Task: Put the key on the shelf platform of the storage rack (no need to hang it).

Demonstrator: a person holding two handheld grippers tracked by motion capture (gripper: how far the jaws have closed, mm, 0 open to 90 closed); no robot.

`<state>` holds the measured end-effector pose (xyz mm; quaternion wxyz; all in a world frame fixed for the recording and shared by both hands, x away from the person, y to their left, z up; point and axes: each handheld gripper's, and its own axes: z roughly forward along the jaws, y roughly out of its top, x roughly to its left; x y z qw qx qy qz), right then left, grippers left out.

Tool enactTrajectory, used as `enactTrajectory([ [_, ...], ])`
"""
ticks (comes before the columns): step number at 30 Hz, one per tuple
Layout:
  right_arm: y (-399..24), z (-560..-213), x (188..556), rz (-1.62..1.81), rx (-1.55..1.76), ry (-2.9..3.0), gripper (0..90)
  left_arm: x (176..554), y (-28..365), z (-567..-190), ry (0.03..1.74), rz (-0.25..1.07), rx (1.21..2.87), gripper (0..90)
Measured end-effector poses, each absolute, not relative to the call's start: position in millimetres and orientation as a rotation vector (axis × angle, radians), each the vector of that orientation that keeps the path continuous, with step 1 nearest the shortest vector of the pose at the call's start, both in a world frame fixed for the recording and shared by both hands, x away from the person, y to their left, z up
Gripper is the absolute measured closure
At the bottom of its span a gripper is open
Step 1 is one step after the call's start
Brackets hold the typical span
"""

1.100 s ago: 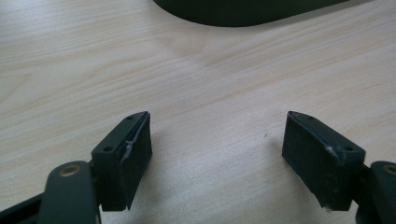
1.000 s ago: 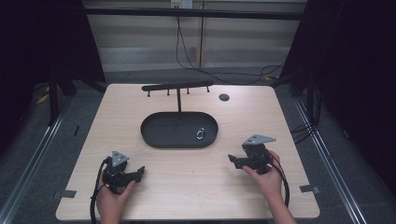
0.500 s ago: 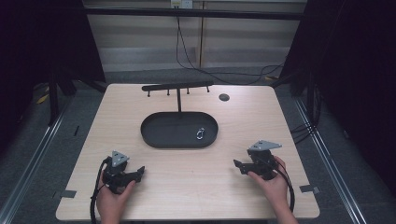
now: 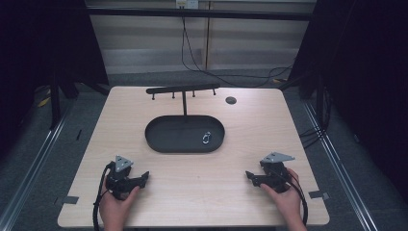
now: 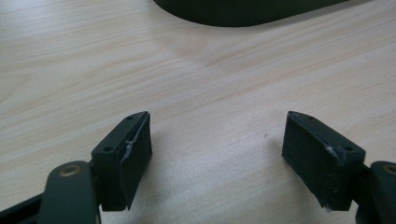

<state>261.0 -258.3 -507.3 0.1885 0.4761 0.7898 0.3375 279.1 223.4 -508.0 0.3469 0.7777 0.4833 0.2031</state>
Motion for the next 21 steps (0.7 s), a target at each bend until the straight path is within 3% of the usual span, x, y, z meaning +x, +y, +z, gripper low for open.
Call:
enactTrajectory([
  [21, -261.9, -510.4, 256.5, 0.974, 1.338, 2.191, 25.8, 279.0, 223.3, -508.1, 1.254, 0.526, 2.017, 23.9],
])
